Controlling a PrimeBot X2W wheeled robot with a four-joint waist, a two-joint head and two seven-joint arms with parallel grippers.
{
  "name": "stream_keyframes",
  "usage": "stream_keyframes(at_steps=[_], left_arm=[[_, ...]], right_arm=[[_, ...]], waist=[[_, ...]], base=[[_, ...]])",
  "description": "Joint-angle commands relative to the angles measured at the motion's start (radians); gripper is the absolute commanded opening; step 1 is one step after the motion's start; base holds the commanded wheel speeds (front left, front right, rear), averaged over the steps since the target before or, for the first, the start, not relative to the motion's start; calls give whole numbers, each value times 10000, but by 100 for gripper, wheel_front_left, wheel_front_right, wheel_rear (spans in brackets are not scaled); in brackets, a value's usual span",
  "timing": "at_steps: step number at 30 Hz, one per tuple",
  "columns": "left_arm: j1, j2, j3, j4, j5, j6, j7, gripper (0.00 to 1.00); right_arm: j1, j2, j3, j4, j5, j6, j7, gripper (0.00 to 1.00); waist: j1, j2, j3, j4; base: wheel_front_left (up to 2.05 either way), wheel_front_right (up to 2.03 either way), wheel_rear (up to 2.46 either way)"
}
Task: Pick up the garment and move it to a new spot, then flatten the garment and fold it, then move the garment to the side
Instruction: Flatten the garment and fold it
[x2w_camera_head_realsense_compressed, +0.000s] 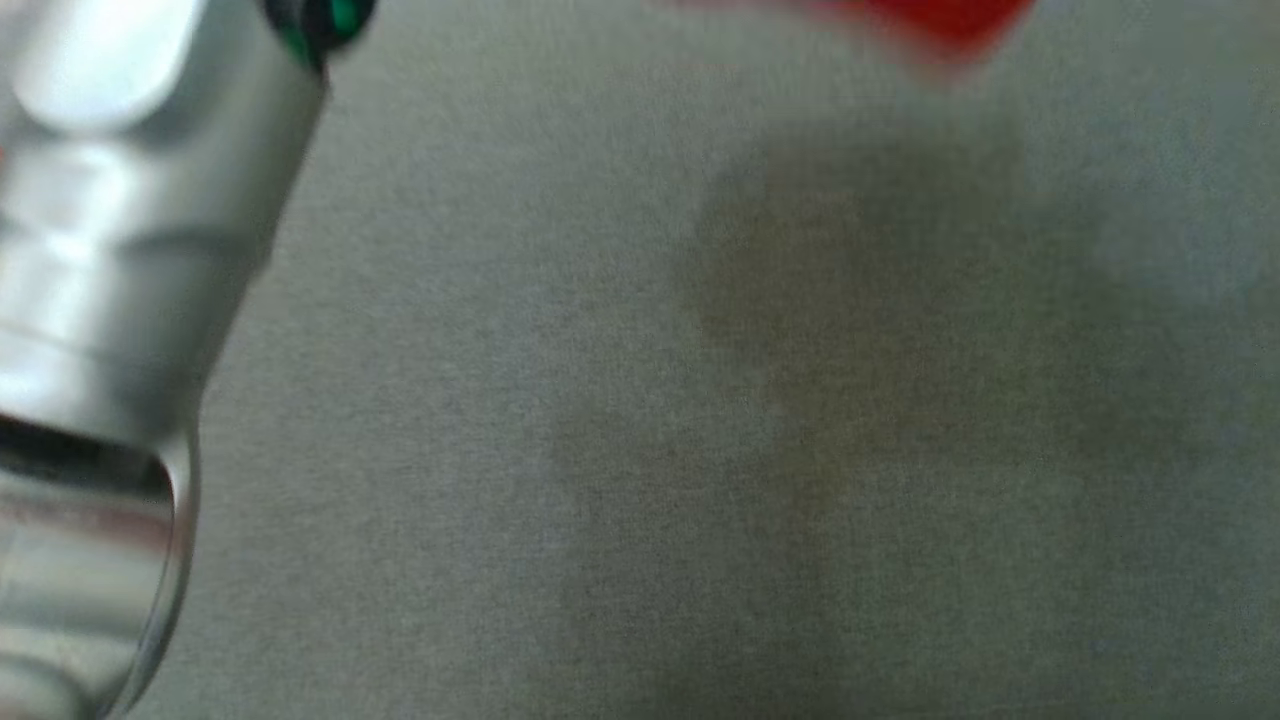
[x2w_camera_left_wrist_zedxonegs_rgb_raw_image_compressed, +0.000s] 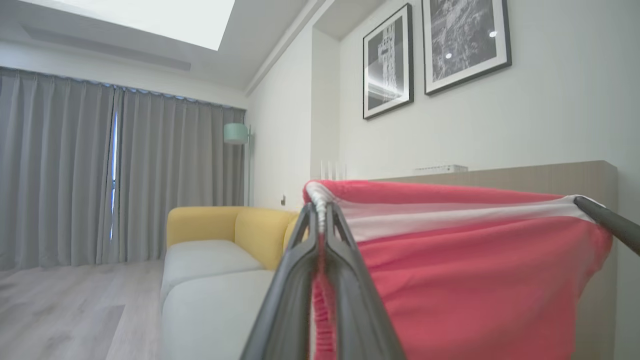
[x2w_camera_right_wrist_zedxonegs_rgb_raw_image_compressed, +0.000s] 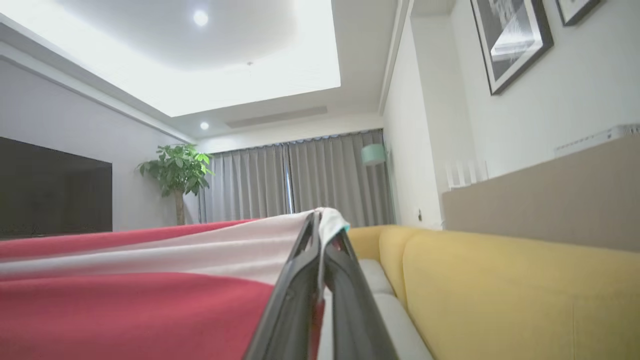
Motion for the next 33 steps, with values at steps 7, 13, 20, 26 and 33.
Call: stream_keyframes(at_steps=[7,13,20,26,33], left_arm=[[-600,-51,965,268,327,-124,-167,0],[1680,-82,367,-146,184,-142,-170,0],[5773,-71,714,-1865,858,-144,-171,0],[8901,-48,1057,-2956,1510,-144,-171,0],[12052,13,1477,-3954,2016,-145,-171,0]], right_arm=[[-1027,-365,291,-77,110,67,-263,0],[1063,-223,590,-226,684,67,-175,0],[4883,-236,808,-883,1575,67,-190,0],[7972,-843,986,-2311,2416,67,550,0],[11376,-993,69,-4175,2765,67,1241,0]], waist=[[-2,0,1008,-187],[-2,0,1218,-143],[-2,0,316,-114],[-2,0,-998,-210],[-2,0,-2177,-364]], base=[[0,0,0],[0,0,0],[0,0,0],[0,0,0],[0,0,0]])
